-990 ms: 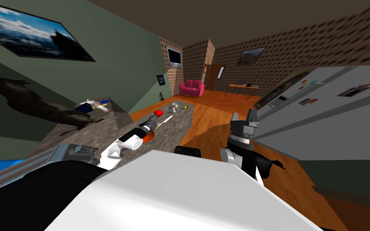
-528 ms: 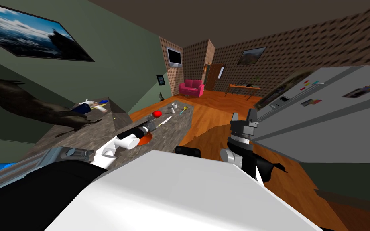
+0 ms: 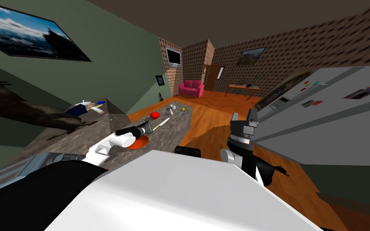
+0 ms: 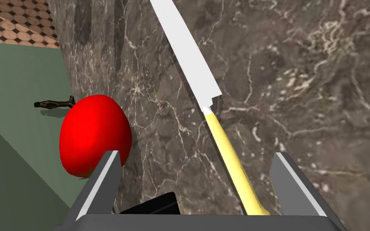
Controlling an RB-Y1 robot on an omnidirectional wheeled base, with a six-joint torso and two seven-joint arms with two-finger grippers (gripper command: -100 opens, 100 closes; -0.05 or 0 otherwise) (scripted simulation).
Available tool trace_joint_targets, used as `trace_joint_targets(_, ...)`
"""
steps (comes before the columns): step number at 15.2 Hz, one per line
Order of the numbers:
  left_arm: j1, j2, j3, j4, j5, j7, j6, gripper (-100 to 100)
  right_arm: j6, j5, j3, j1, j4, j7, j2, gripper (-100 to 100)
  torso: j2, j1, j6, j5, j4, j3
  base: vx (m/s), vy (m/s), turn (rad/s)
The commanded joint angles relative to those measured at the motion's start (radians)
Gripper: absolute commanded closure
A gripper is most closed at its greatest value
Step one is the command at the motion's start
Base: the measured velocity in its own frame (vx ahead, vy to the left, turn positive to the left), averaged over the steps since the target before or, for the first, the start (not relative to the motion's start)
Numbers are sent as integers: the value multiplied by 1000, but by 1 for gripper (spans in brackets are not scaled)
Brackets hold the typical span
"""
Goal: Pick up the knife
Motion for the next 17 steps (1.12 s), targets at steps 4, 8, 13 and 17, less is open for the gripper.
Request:
trace_joint_targets(4, 10, 73, 14, 43, 98, 67, 93, -100, 0, 0, 0, 0, 0, 0, 0, 0, 0, 0, 0, 0, 0, 0, 83, -30, -16)
trace_joint_targets(8, 21, 136, 24, 86, 183, 139, 171, -100, 0, 0, 0, 0, 0, 0, 0, 0, 0, -1, 0, 0, 0, 0, 87, -44, -23)
trace_joint_targets(13, 33, 189, 30, 131, 268, 211, 254, -100, 0, 0, 0, 0, 0, 0, 0, 0, -3, 0, 0, 0, -1, -2, 105, -31, -41)
trace_joint_targets(17, 44, 235, 32, 175, 345, 280, 321, -100, 0, 0, 0, 0, 0, 0, 0, 0, -2, -1, 0, 0, -1, -1, 106, -42, -42)
